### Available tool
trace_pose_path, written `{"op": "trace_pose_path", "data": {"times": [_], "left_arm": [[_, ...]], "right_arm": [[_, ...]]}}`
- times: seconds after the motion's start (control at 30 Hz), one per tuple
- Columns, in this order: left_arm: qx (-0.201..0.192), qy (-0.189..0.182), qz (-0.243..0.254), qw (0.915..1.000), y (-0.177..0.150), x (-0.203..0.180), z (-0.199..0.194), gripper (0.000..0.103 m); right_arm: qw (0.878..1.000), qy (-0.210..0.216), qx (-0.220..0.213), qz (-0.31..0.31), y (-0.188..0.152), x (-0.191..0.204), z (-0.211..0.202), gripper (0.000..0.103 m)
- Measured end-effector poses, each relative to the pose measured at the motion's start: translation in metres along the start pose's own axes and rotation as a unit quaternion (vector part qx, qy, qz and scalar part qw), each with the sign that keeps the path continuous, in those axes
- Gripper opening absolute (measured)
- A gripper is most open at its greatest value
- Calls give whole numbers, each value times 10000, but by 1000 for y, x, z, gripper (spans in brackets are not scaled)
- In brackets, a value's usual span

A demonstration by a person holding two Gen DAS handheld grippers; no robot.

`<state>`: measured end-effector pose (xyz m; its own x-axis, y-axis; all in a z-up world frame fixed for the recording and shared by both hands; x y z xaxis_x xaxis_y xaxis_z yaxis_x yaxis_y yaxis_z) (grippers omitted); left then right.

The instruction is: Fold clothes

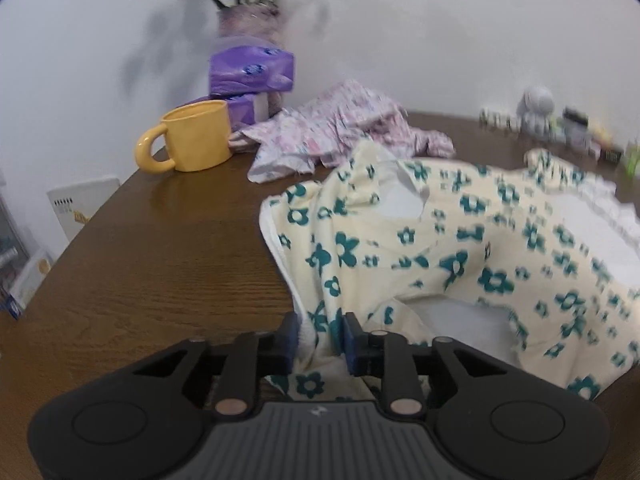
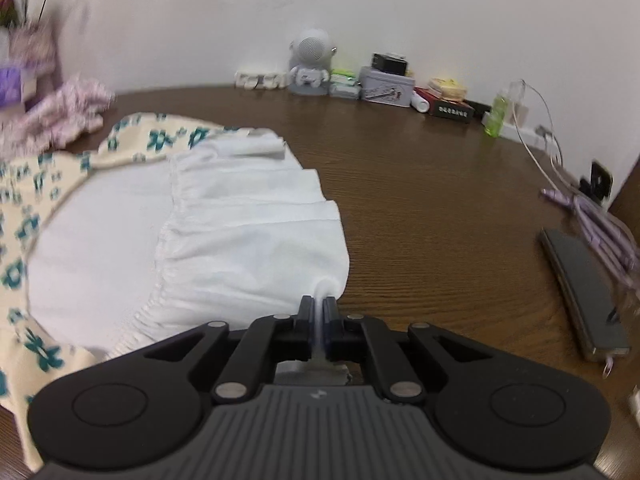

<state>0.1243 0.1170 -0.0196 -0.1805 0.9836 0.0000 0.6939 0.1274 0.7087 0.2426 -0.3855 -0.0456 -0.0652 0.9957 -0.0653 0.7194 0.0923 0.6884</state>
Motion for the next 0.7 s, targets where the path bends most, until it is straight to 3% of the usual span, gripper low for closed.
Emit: {"op": "trace_pose_path", "data": {"times": [0.03, 0.1, 0.17, 0.3, 0.5, 0.57, 0.7], "left_arm": [[-84, -34, -123, 9999, 1, 3, -5, 39], [-256, -92, -366, 9990, 2, 10, -15, 50], [-462, -149, -609, 9970, 5, 16, -28, 50], [-607, -499, -701, 9944, 7, 8, -42, 54], [-510, -1275, -266, 9902, 7, -36, -45, 54], [-450, -1397, -124, 9891, 6, -53, -43, 54], [-306, -1569, 97, 9871, 0, -79, -37, 54]], "right_arm": [[9999, 69, -61, 141, 0, -4, -5, 7], [9987, 199, -195, 420, 0, -11, -17, 23], [9976, 298, -296, 554, -3, -15, -30, 38], [9955, 541, -445, 641, -12, -7, -56, 40], [9911, 1106, -562, 472, -24, 29, -85, 42], [9890, 1326, -584, 294, -24, 45, -90, 42], [9893, 1323, -589, -193, -24, 72, -92, 42]]}}
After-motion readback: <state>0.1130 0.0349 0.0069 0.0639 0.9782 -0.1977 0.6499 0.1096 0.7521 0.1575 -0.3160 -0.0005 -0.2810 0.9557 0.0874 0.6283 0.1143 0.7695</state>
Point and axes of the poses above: each gripper's, at about its wrist camera, not at the fingertips, and z roughly the way its jaws point, x to its left, y to its top, the point moved 8 cm from there along z, roughly the way its jaws point, and after that the axes turned 5 degrees about x, right-handed, at the moved point
